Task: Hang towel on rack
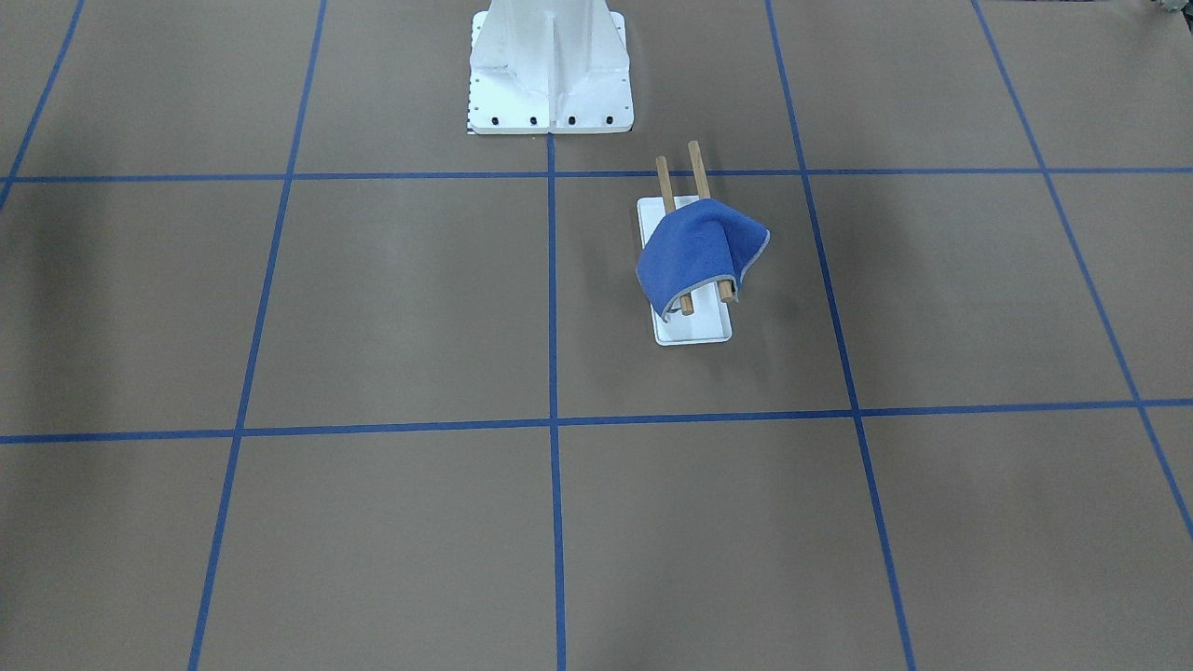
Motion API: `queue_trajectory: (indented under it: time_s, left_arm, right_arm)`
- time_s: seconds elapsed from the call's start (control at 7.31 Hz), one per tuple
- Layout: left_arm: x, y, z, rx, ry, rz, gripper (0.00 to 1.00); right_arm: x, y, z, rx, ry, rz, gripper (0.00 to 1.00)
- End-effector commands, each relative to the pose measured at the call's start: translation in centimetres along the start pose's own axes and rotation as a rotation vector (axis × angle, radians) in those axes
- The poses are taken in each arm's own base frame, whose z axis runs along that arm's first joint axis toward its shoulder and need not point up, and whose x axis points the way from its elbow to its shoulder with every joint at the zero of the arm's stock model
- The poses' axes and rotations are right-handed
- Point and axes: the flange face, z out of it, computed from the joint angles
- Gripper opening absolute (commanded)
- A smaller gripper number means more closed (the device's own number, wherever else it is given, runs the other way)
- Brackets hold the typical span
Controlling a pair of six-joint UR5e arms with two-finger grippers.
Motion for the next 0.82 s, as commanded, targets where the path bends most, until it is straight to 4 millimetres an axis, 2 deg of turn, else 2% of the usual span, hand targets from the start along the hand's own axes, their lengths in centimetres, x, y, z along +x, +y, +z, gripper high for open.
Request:
queue_trajectory:
  time_s: [0.0, 0.27, 0.68]
  left_arm:
    - [0.1, 0.1, 0.0, 0.001, 0.003, 0.0, 0.98]
    - [1.1, -0.2, -0.9, 0.04, 0.002, 0.04, 0.98]
    - [1.2, -0.2, -1.2, 0.07, -0.004, 0.066, 0.98]
  right_arm:
    - [0.3, 0.1, 0.3, -0.006, -0.003, 0.003, 1.0]
    - [0.1, 0.3, 0.2, -0.003, -0.002, 0.001, 1.0]
    - [0.1, 0.4, 0.1, 0.0, -0.002, -0.001, 1.0]
